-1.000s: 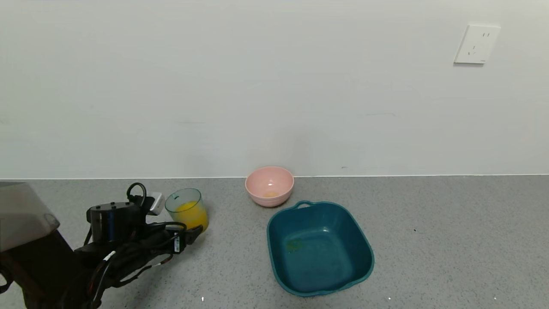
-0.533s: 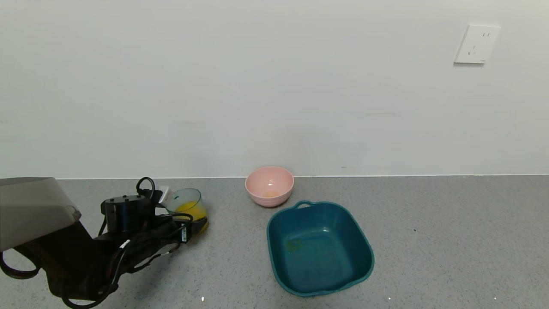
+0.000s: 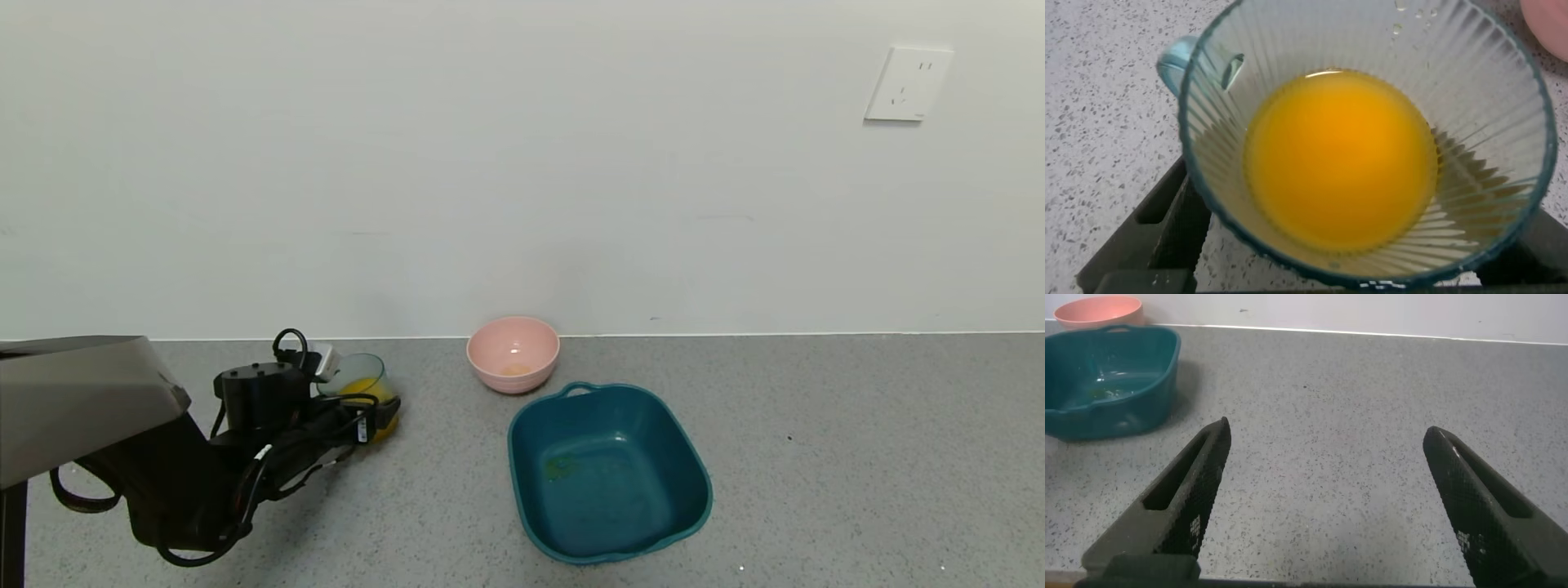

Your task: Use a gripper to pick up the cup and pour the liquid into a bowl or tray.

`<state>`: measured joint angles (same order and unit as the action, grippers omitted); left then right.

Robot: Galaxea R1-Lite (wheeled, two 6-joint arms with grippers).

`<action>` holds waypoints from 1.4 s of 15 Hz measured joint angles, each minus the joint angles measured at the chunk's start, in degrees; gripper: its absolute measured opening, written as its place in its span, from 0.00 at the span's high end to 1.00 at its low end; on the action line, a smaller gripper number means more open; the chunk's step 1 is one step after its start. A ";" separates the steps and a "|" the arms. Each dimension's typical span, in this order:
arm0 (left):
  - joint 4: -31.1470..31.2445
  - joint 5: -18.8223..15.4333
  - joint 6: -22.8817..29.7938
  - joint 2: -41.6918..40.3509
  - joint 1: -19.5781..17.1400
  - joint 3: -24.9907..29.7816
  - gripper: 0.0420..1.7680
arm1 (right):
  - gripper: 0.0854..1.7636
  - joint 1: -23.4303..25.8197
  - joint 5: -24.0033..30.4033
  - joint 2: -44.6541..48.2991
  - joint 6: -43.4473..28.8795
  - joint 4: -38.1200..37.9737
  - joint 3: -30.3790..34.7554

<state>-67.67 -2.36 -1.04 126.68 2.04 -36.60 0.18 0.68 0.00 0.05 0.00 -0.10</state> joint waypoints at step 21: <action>-4.21 0.22 -0.45 1.13 0.13 0.22 0.03 | 0.03 0.00 -0.02 0.00 0.02 0.00 0.00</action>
<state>-71.88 -2.15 -1.49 127.82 2.17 -36.38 0.18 0.66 0.00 0.07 0.00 -0.10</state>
